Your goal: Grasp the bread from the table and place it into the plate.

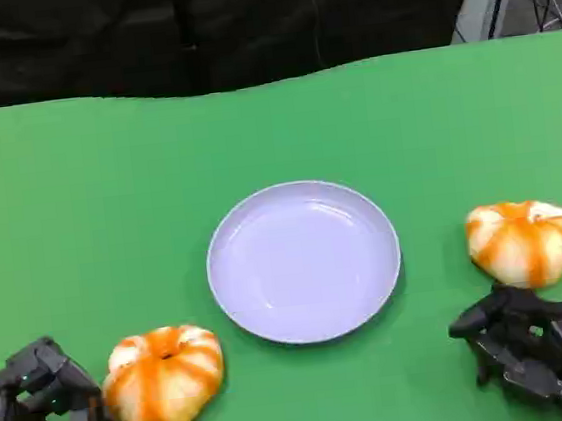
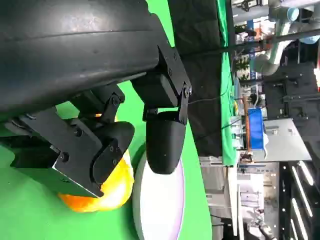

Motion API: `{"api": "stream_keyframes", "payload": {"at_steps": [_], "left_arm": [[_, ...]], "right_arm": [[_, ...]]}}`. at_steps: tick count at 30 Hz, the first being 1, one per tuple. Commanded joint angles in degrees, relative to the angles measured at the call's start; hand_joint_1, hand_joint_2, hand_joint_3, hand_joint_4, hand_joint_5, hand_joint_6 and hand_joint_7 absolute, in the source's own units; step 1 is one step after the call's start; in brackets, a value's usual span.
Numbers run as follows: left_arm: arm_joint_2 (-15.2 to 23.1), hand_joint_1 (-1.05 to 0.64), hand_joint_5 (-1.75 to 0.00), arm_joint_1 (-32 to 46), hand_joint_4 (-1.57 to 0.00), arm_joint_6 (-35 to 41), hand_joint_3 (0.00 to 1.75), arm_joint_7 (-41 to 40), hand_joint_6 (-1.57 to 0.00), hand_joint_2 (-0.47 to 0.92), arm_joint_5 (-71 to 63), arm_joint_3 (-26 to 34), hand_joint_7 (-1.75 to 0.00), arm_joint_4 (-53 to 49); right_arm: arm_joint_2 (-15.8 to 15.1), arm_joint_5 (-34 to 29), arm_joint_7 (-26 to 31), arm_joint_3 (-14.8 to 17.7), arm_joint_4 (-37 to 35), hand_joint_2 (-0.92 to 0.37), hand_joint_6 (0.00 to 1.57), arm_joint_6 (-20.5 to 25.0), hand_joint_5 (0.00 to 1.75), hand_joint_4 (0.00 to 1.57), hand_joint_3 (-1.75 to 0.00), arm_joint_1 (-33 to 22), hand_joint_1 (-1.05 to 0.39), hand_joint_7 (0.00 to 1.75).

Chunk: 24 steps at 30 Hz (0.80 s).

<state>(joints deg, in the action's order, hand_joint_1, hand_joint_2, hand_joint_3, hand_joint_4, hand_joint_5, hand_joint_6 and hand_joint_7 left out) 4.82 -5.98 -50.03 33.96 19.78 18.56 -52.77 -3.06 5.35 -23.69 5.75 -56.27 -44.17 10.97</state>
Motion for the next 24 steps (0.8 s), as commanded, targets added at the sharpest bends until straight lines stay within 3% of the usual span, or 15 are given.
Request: {"api": "stream_keyframes", "payload": {"at_steps": [1,18,19,20,21,24], "left_arm": [[1.2,0.10,-1.62,0.1,-0.92,-0.1,1.25,-0.1,-0.89,0.56,0.2,0.3,-1.40,0.6],[0.7,0.08,-1.60,-0.4,-0.93,-1.1,1.29,0.2,-0.89,0.52,1.6,1.1,-1.38,-0.2],[0.1,0.10,-1.22,-0.1,-0.90,-0.3,1.23,0.6,-0.86,0.49,2.9,1.5,-1.03,0.8],[-0.2,0.11,-0.74,0.1,-0.94,0.2,1.17,0.9,-0.92,0.47,3.8,1.8,-0.55,1.3],[-0.3,0.10,-0.47,0.2,-0.99,0.7,1.11,1.3,-0.95,0.48,4.5,2.0,-0.31,1.6],[-0.3,0.04,-0.10,0.6,-0.97,3.2,0.96,3.5,-0.93,0.51,6.4,2.2,-0.04,2.5]], "right_arm": [[-1.1,0.0,0.1,0.2,-1.0,-0.92,0.74,0.9,1.75,0.65,-0.43,-0.3,-0.29,1.08],[-1.3,0.0,0.1,0.2,-1.1,-0.92,0.74,1.0,1.75,0.66,-0.44,-0.1,-0.28,1.09],[-1.3,0.1,0.0,0.2,-1.2,-0.92,0.74,1.0,1.75,0.66,-0.44,-0.1,-0.28,1.09],[-1.3,0.1,-0.1,0.2,-1.2,-0.92,0.74,1.1,1.75,0.66,-0.44,-0.2,-0.28,1.09],[-1.3,0.1,0.0,0.2,-1.1,-0.92,0.74,1.3,1.75,0.66,-0.44,-0.2,-0.28,1.09],[-1.4,-0.3,0.4,0.1,-1.0,-0.92,0.74,1.1,1.75,0.65,-0.43,-0.2,-0.29,1.09]]}}
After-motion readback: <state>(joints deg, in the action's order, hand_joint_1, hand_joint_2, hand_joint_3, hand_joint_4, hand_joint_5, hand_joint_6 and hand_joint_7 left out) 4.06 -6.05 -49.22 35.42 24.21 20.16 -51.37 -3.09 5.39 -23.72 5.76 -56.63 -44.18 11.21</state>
